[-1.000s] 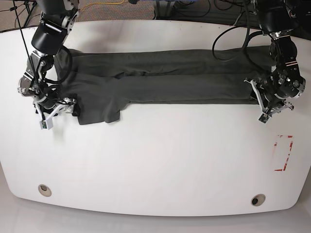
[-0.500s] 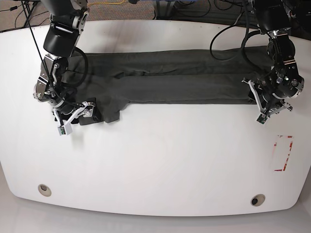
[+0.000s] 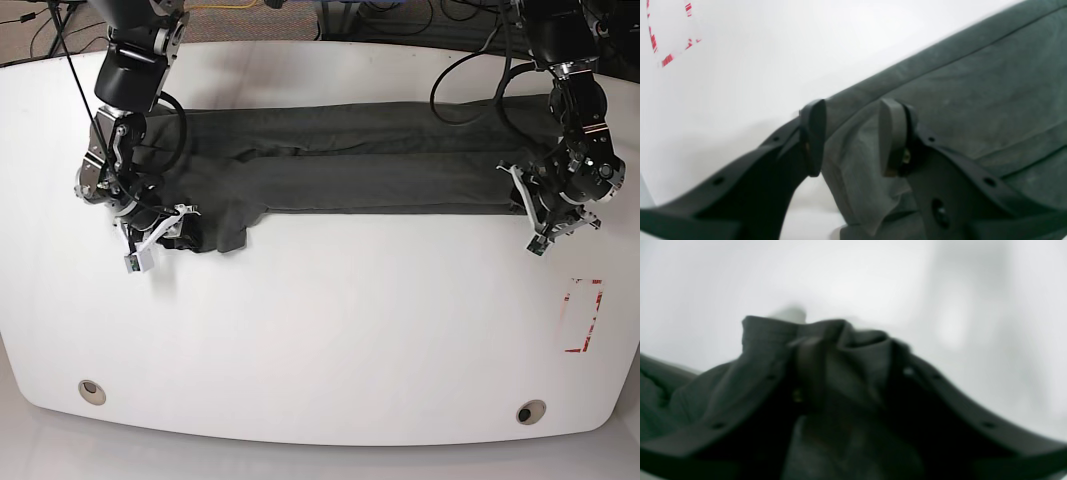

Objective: Layout the t-shirt on the table in an organized manner, then fold the t-shirt properly
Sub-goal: 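Pinch the hanging sleeve with the right gripper and fold it onto the strip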

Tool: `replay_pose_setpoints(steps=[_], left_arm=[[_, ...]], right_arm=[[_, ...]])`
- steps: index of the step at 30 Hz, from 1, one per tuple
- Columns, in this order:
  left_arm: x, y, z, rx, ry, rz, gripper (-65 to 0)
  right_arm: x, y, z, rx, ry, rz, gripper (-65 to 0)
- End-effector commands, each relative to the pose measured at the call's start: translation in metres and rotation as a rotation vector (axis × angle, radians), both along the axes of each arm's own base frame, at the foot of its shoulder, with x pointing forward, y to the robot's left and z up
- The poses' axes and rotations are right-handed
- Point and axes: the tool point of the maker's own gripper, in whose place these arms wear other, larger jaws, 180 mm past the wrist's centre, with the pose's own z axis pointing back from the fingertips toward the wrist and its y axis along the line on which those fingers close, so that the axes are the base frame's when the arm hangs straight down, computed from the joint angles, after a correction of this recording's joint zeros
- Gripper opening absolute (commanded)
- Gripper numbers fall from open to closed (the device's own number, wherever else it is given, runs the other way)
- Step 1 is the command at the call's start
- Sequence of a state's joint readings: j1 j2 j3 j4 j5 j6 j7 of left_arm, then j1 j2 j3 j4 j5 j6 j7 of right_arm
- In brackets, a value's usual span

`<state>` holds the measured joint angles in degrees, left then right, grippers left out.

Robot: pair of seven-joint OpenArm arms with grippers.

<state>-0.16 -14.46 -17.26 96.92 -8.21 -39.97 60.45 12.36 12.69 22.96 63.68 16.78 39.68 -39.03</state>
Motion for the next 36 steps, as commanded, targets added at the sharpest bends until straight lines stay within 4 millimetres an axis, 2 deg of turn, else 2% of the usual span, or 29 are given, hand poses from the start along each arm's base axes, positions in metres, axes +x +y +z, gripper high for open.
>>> replay_pose_setpoints(steps=[1, 3, 4, 12, 15, 21, 29, 36], left_arm=[[0.01, 0.003, 0.013, 0.008, -0.046, -0.004, -40.7], [0.01, 0.003, 0.013, 0.008, -0.046, -0.004, -40.7], [0.01, 0.003, 0.013, 0.008, -0.046, -0.004, -40.7], [0.009, 0.004, 0.013, 0.011, -0.044, -0.003, -40.7], [0.009, 0.004, 0.012, 0.01, -0.043, -0.002, -40.7], [0.009, 0.004, 0.012, 0.01, -0.043, -0.002, -40.7], [0.008, 0.004, 0.011, 0.01, -0.038, -0.002, -40.7], [0.007, 0.004, 0.01, 0.012, -0.036, -0.002, -40.7]], right_arm=[[0.001, -0.002, 0.001, -0.022, 0.012, 0.017, -56.4], [0.001, -0.002, 0.003, -0.025, 0.008, 0.018, -64.0], [0.002, -0.002, 0.004, -0.027, 0.005, 0.019, -65.0], [0.005, 0.003, 0.025, -0.091, -0.007, 0.074, -65.0], [0.006, 0.014, 0.04, -0.087, -0.027, 0.096, -65.0], [-0.004, 0.029, 0.069, -0.089, -0.055, 0.156, -65.0], [-0.026, 0.057, 0.103, -0.018, -0.097, 0.257, -65.0], [-0.057, 0.086, 0.111, 0.0, -0.077, 0.394, -65.0]])
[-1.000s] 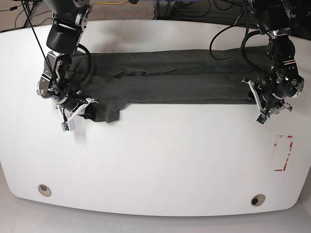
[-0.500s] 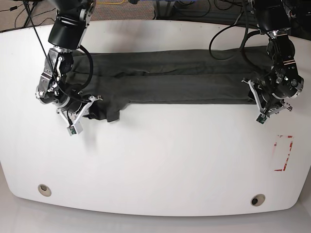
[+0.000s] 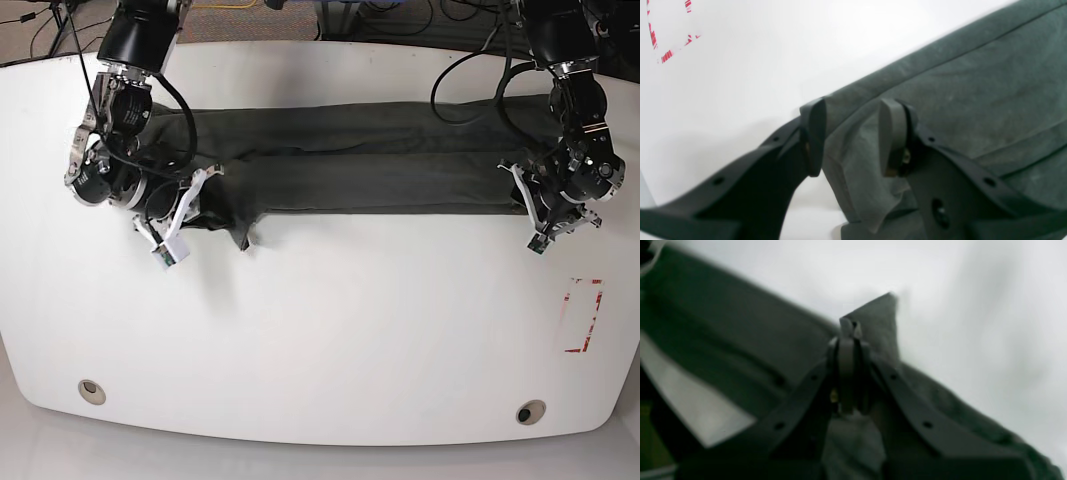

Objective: Layout the t-shirt on the table in an organized manner, then fold the t-shirt properly
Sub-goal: 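Pinch the hanging sleeve with the right gripper and fold it onto the strip, then release the sleeve and raise both grippers above the strip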

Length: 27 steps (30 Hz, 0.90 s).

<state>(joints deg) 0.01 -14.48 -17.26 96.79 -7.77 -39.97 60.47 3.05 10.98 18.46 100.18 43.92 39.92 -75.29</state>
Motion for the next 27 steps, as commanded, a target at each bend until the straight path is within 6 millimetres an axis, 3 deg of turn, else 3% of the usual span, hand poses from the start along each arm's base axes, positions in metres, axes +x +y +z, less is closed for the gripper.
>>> replay_pose_setpoints(steps=[1, 16, 25, 27], left_arm=[[0.009, 0.003, 0.012, 0.005, -0.044, -0.004, -40.7], [0.003, 0.002, 0.007, 0.003, -0.028, -0.004, -40.7], [-0.002, 0.002, 0.004, 0.004, -0.017, -0.007, -40.7], [-0.006, 0.0, 0.003, 0.001, -0.015, -0.011, -40.7]], right_arm=[[-0.005, 0.007, 0.018, 0.009, -0.053, 0.047, -65.0], [-0.07, 0.041, -0.016, -0.018, 0.081, 0.241, -55.5], [-0.087, 0.036, -0.01, -0.051, 0.067, 0.248, -20.9], [-0.085, 0.026, -0.009, -0.058, 0.064, 0.216, -17.0]])
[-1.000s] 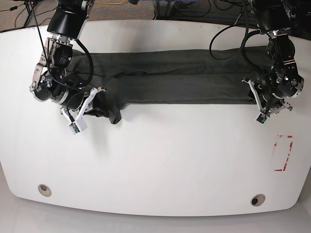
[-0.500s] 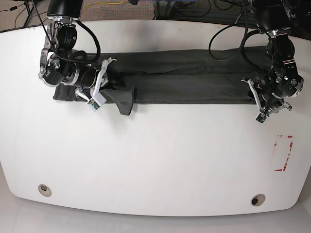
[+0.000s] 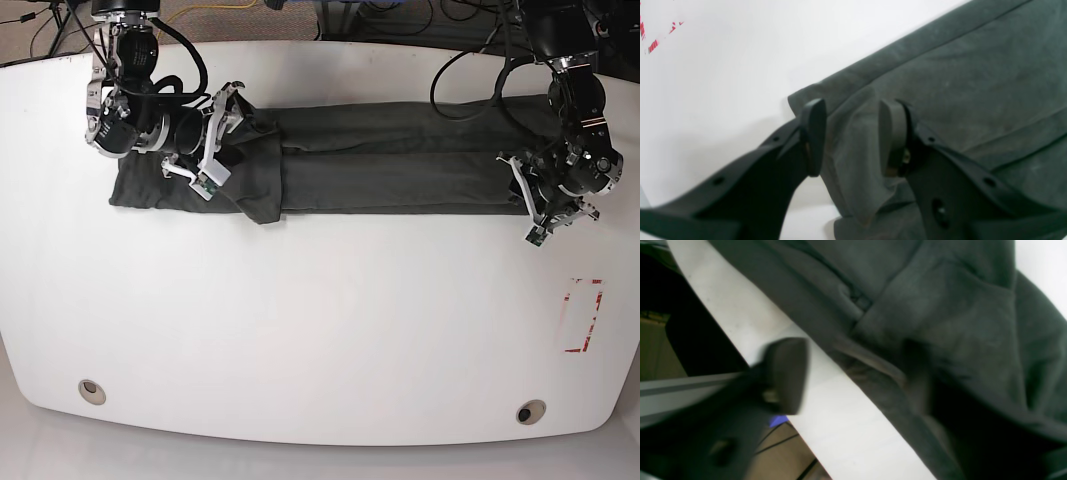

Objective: Layout the t-shirt on the table in an organized manner, then fold the t-shirt properly
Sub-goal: 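Release the sleeve and raise both grippers above the strip, then hold the strip end with the right gripper, move left gripper to other end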

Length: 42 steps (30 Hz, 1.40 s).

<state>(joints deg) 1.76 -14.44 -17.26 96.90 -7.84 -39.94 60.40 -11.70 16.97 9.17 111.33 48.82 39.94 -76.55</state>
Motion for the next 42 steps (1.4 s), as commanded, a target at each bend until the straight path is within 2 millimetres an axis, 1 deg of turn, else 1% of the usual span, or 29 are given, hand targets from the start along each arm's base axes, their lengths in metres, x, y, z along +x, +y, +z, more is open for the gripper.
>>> replay_pose_setpoints(steps=[1, 4, 5, 9, 12, 14, 16, 18, 21, 24, 26, 30, 33, 38, 42], left_arm=[[0.005, 0.0, 0.014, 0.007, -0.049, -0.014, -40.7], [0.004, -0.003, 0.022, 0.019, -0.072, -0.026, -40.7], [0.002, -0.004, 0.023, 0.024, -0.076, -0.031, -40.7], [-0.008, -0.005, 0.021, 0.03, -0.066, -0.038, -40.7], [-0.02, -0.005, 0.012, 0.028, -0.034, -0.039, -40.7], [-0.03, -0.005, 0.003, 0.025, -0.004, -0.036, -40.7], [-0.036, -0.004, -0.004, 0.02, 0.02, -0.033, -40.8], [-0.039, -0.004, -0.01, 0.008, 0.034, -0.028, -40.8], [-0.045, -0.005, -0.022, -0.019, 0.053, -0.022, -40.8], [-0.046, -0.005, -0.031, -0.047, 0.059, -0.015, -40.8], [-0.048, -0.005, -0.035, -0.054, 0.068, -0.011, -40.8], [-0.048, -0.004, -0.039, -0.06, 0.079, -0.004, -40.8], [-0.048, -0.003, -0.038, -0.059, 0.078, -0.005, -40.8], [-0.048, -0.003, -0.038, -0.059, 0.078, -0.005, -40.8], [-0.047, -0.004, -0.038, -0.059, 0.077, -0.006, -40.8]], right_arm=[[0.011, -0.013, 0.013, 0.002, -0.054, -0.043, -16.6], [0.017, -0.033, 0.016, -0.014, -0.071, -0.111, -18.9], [0.019, -0.043, 0.017, -0.023, -0.077, -0.144, -20.5], [0.027, -0.068, 0.023, -0.041, -0.114, -0.251, -27.7], [0.032, -0.088, 0.022, -0.089, -0.142, -0.326, -37.4], [0.035, -0.094, 0.019, -0.125, -0.154, -0.351, -44.1], [0.035, -0.1, 0.015, -0.163, -0.16, -0.367, -48.5], [0.035, -0.1, 0.011, -0.183, -0.159, -0.384, -51.7], [0.032, -0.099, -0.002, -0.209, -0.13, -0.41, -51.7], [0.029, -0.103, -0.012, -0.236, -0.114, -0.429, -51.5], [0.027, -0.106, -0.019, -0.242, -0.105, -0.441, -51.7], [0.014, -0.111, -0.04, -0.255, -0.058, -0.458, -51.7], [0.005, -0.112, -0.043, -0.27, -0.04, -0.453, -51.7], [-0.021, -0.114, -0.049, -0.326, 0.031, -0.422, -51.4], [-0.036, -0.116, -0.053, -0.365, 0.086, -0.405, -51.4]])
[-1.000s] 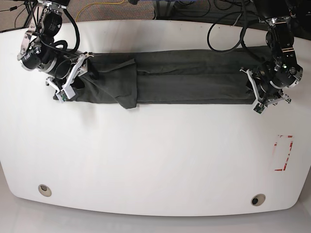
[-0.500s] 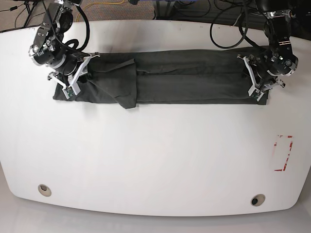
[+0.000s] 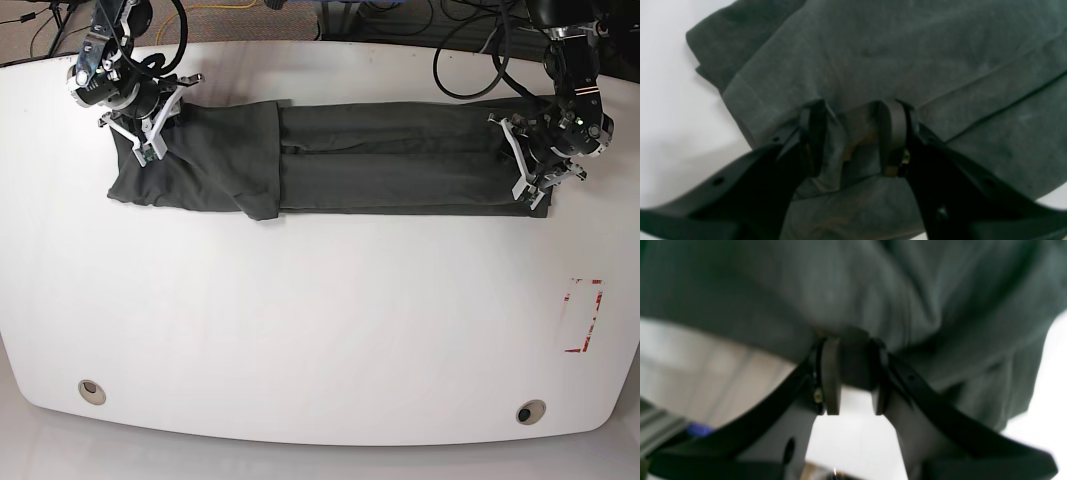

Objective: Layout the t-shirt on the table in an organized manner, then fold the t-shirt properly
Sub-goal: 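Hold the strip end with the right gripper, move left gripper to other end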

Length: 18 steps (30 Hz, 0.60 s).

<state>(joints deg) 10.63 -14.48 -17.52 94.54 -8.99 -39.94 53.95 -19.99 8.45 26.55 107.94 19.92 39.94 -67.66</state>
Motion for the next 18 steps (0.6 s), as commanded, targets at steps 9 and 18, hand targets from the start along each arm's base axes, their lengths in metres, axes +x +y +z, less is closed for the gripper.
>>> replay_pose_setpoints(steps=[9, 18], left_arm=[[0.011, 0.004, 0.009, 0.022, -0.024, -0.007, -40.8], [0.012, 0.002, 0.022, 0.037, -0.062, -0.022, -41.0]], right_arm=[[0.001, -0.006, 0.02, -0.052, -0.036, 0.023, -51.7], [0.039, -0.001, 0.037, -0.039, -0.137, 0.006, -52.0]])
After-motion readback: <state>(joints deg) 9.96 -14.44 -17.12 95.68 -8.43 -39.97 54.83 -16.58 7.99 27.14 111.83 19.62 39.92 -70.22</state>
